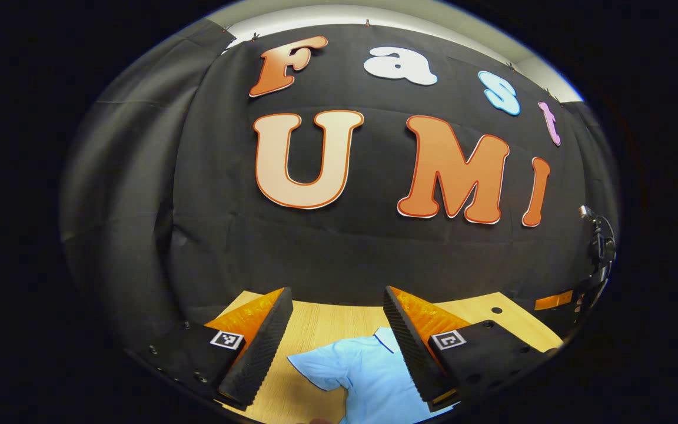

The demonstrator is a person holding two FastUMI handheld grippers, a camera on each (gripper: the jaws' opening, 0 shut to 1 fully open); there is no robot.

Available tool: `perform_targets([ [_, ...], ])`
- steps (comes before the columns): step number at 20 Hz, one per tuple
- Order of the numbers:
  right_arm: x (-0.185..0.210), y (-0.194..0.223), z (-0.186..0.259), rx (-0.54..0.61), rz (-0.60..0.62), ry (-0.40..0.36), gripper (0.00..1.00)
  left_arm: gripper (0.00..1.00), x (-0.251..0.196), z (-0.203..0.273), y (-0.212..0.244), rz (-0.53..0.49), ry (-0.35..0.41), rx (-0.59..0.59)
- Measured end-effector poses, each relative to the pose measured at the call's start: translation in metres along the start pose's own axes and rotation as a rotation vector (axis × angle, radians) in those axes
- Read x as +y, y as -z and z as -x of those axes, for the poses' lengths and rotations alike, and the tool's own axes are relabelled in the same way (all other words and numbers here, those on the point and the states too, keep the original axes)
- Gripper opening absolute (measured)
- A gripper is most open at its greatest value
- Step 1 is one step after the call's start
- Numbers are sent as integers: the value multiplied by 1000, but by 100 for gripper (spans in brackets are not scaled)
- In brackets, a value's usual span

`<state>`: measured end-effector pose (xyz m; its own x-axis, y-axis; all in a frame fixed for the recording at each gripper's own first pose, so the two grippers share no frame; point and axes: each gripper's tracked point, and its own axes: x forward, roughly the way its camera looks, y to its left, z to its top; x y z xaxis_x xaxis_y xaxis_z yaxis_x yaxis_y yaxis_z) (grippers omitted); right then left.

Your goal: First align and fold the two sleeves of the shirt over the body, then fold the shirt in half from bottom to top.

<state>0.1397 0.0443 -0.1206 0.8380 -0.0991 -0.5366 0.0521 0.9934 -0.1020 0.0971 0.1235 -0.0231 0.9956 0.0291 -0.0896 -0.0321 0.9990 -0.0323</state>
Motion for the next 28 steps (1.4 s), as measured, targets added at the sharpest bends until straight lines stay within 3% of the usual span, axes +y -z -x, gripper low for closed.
perform_targets([
  [7,-31,38,-106,307,-62,94,98,100,21,-24,7,-21,-18,24],
  [12,-46,71,-152,480,-97,149,98,100,29,-43,23,-7,-32,60],
  [17,-49,91,-179,554,-127,180,99,100,40,-51,34,-12,-51,88],
  [21,-54,114,-187,620,-67,211,99,100,46,-55,44,1,-62,115],
  [28,-49,123,-199,642,-70,213,100,100,54,-63,53,12,-90,134],
])
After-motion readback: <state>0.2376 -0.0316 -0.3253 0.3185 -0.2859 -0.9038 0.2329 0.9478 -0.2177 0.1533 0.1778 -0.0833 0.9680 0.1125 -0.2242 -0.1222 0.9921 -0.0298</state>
